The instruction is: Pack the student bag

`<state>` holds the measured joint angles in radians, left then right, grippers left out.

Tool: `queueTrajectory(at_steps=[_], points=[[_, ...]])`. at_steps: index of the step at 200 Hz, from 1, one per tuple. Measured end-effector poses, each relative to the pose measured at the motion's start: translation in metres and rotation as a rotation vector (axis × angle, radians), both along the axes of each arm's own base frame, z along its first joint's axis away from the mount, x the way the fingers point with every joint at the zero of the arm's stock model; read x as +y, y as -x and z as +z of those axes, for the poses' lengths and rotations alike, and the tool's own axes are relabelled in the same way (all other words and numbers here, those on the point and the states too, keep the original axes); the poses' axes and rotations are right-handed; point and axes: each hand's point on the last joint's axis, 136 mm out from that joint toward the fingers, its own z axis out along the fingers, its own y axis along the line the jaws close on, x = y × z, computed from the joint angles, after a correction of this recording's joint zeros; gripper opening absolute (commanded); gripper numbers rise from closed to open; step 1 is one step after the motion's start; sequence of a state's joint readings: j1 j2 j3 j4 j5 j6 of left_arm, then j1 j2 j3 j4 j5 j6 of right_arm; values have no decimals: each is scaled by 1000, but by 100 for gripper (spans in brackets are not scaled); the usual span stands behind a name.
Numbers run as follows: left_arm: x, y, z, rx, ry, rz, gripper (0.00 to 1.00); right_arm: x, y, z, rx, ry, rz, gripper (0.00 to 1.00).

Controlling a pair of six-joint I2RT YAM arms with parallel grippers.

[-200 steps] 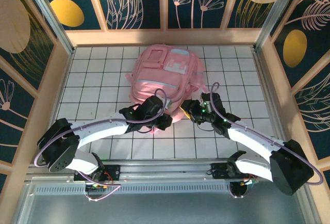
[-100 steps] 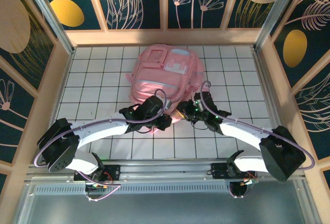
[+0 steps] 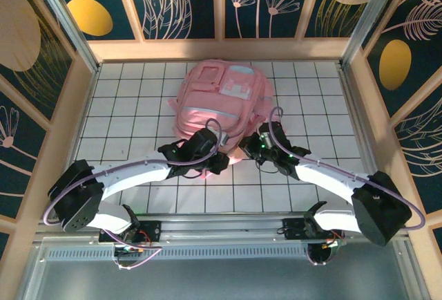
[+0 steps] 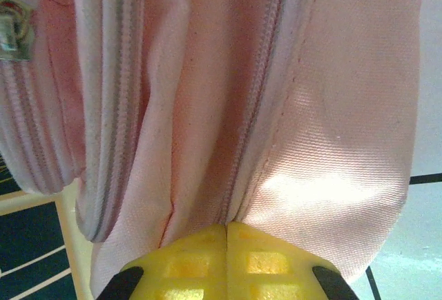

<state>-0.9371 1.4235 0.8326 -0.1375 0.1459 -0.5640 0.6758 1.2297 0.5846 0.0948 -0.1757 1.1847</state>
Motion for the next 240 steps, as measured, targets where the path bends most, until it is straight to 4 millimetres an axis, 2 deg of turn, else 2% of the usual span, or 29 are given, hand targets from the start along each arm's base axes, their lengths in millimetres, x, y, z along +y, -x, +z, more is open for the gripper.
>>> queueTrajectory(at_steps=[74, 102, 123, 136, 157, 173, 215, 240], points=[[11, 1, -1, -21, -10, 22, 0, -23, -11, 3, -5, 6, -74, 0], [21, 6, -7, -16, -38, 33, 0, -44, -26, 5, -29, 31, -154, 0], [25, 7, -9, -13, -47, 36, 0, -47, -27, 6, -42, 44, -157, 0], [25, 7, -9, -13, -48, 36, 0, -47, -27, 8, -52, 46, -151, 15], [24, 8, -9, -11, -46, 34, 0, -44, -23, 11, -65, 50, -127, 36], [22, 7, -8, -8, -42, 29, 0, -34, -16, 15, -76, 40, -87, 46], [14, 7, -5, 8, -27, 9, 0, -10, 5, 26, -54, -45, -17, 47], [9, 8, -5, 22, -20, -4, 0, 2, 16, 26, -14, -100, 3, 47]])
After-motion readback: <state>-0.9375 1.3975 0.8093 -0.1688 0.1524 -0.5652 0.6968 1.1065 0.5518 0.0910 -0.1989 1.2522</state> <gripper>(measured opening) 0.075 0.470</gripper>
